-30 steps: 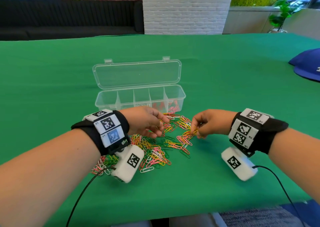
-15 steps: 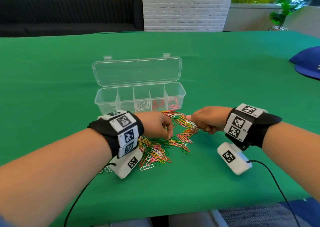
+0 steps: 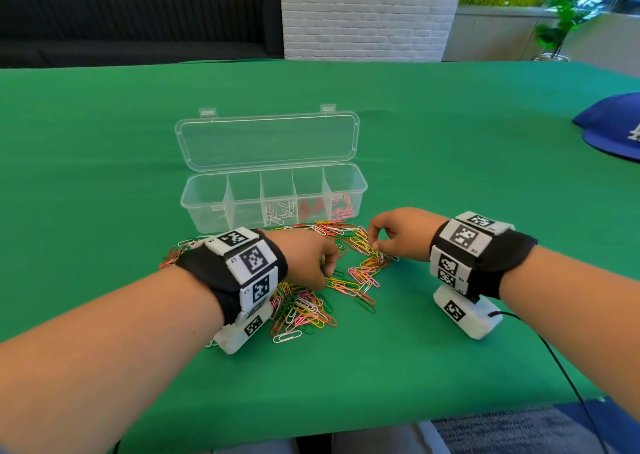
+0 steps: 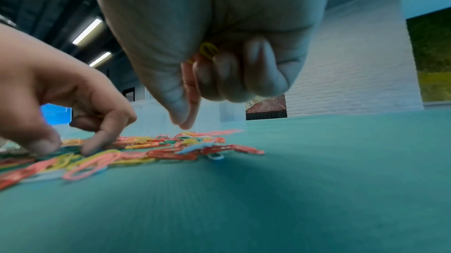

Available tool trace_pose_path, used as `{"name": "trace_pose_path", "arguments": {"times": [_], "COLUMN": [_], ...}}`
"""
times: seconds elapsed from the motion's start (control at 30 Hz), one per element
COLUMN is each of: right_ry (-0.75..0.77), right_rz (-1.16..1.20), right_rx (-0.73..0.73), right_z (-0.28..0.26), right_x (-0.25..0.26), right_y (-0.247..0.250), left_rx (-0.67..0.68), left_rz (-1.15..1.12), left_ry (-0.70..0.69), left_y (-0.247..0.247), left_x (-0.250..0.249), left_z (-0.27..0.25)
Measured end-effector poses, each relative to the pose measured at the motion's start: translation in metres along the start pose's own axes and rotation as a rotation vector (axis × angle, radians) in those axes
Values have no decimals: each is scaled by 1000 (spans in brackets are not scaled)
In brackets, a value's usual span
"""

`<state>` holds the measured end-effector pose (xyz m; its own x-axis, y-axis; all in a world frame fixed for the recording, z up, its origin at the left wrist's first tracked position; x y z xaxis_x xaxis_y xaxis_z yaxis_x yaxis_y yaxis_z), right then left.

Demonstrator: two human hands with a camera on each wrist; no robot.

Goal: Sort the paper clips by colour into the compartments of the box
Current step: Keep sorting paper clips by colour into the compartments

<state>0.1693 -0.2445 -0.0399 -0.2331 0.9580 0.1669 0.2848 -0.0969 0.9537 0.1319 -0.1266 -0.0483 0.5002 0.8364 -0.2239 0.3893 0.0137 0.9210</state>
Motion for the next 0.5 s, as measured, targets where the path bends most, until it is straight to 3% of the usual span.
{"name": "trace_pose_path", "arguments": {"times": [0.23, 0.5], "right_ry": [89, 52], "right_rz": [-109, -137], "right_rx": [55, 51], "right_z": [0, -2], "right_x": [13, 12], "right_y": [-11, -13], "left_rx": [-18, 36], "left_rz": [61, 53], "left_ry": [-28, -24], "left_y": [-1, -4], "left_x": [-7, -7], "left_z": [4, 3]}}
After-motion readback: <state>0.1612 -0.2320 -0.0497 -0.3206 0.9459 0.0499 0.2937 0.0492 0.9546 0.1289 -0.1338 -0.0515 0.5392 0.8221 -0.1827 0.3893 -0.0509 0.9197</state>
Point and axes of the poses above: each hand's wrist, its own z-axis towards the middle knuckle, its own y-axis out of the back of the hand, x = y × z, the point moved 8 cm from there along z, towards the middle knuckle, and after that the axes turned 7 degrees about -y, right-handed, at the moved point
